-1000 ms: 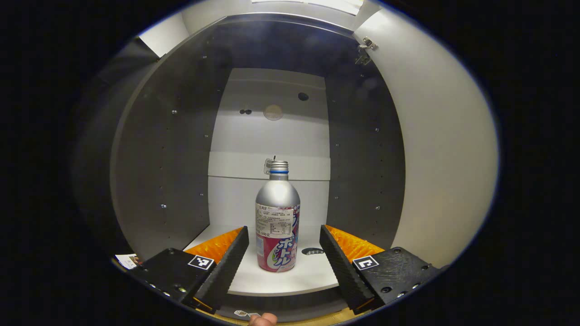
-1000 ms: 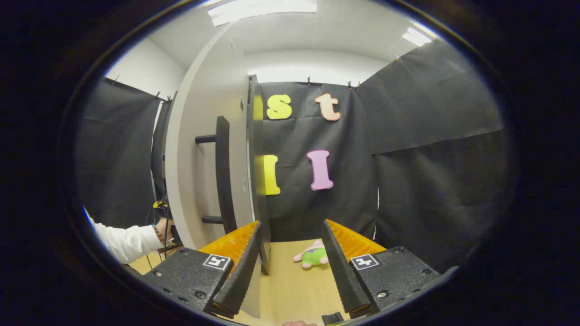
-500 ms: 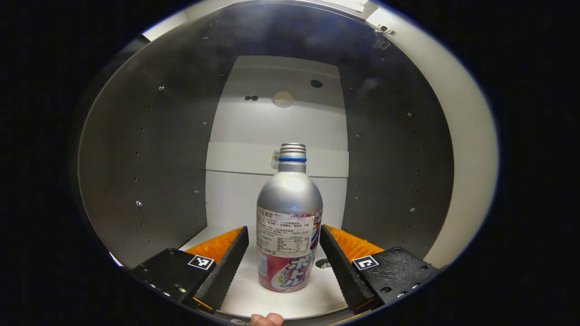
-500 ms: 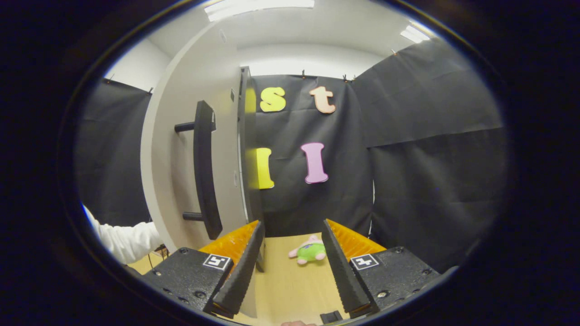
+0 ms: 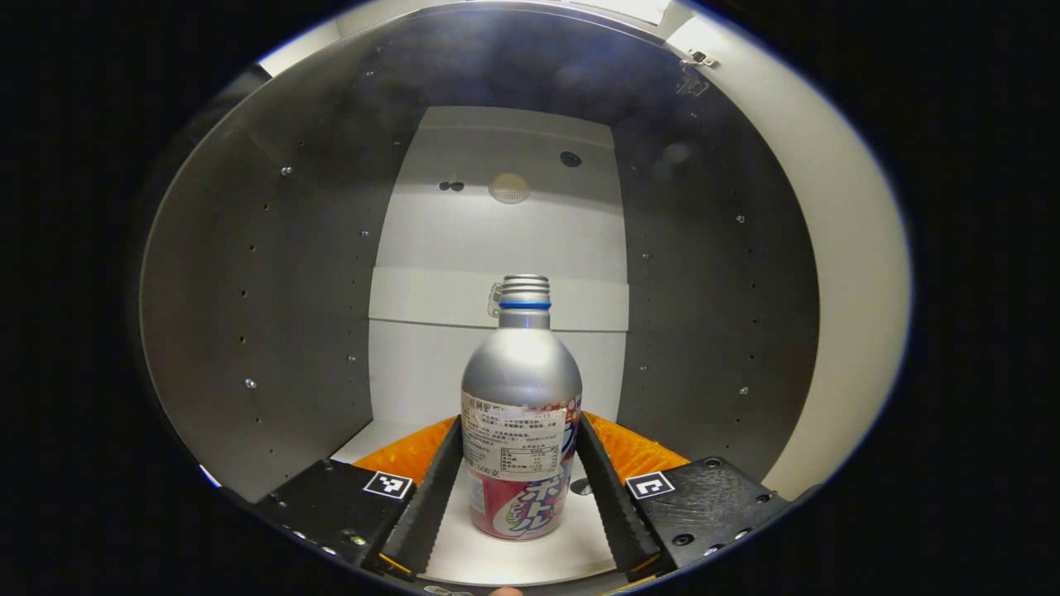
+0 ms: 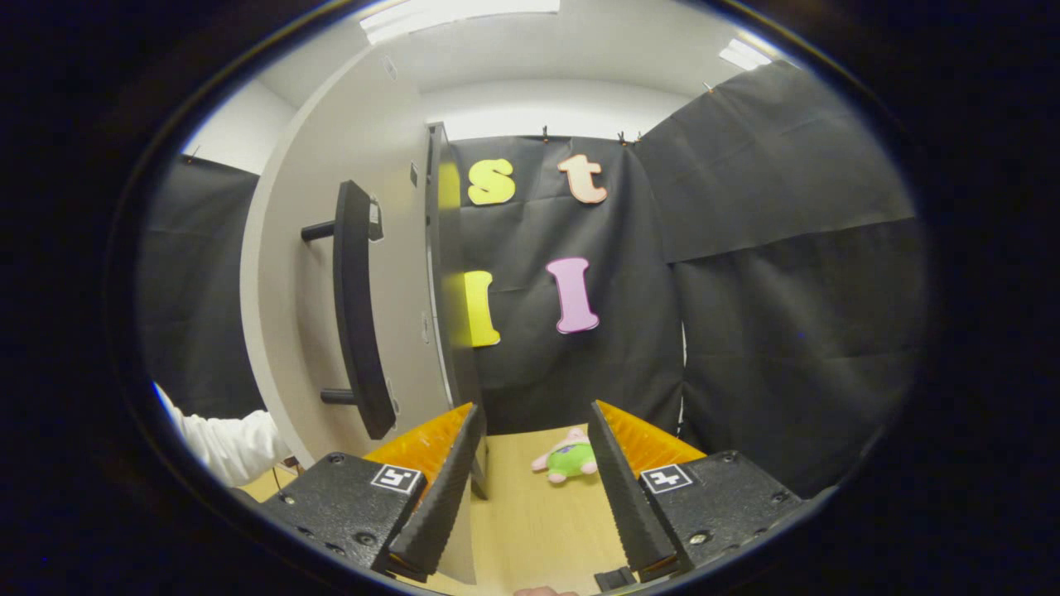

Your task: Open the cabinet door with the right hand, grasp the bottle in the cabinet with the left hand and place it on the coaster, then close the cabinet door with the right hand.

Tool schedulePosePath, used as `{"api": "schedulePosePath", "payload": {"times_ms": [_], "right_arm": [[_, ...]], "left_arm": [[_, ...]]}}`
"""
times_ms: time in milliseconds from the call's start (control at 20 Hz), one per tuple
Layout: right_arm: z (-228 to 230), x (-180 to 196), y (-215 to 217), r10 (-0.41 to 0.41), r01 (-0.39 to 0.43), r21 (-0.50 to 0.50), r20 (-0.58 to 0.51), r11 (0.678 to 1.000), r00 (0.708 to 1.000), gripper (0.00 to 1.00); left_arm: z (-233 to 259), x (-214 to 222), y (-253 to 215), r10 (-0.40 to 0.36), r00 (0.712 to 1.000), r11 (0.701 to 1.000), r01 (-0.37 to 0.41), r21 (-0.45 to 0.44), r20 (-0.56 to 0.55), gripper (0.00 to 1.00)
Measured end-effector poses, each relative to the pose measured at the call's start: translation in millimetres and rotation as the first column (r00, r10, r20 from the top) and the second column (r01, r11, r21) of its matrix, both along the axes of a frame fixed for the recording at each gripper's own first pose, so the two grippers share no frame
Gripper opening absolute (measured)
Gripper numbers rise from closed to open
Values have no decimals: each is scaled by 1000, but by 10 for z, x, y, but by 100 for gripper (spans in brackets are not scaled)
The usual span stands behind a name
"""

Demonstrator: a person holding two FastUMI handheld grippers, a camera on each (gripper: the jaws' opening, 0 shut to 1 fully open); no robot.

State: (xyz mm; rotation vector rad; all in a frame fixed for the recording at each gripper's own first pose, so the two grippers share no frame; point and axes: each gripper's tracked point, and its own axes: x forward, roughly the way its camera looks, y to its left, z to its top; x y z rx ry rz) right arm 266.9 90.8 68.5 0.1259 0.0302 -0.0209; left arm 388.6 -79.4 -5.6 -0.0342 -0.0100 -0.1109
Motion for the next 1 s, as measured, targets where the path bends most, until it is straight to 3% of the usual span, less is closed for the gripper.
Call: {"api": "schedulePosePath", "payload": {"times_ms": [550, 750, 1000], "right_arm": [[32, -95, 80, 34, -34, -2, 30, 999, 999, 82], [15, -134, 54, 20, -18, -51, 44, 999, 999, 82], [29, -174, 127, 39, -36, -60, 49, 998, 998, 82]], "left_arm": [[467, -827, 149, -40, 994, 999, 41, -2, 104, 77], [419, -1257, 400, -5, 995, 1000, 5, 2, 104, 77], [-54, -1834, 908, 77, 995, 997, -79, 25, 57, 77]]}}
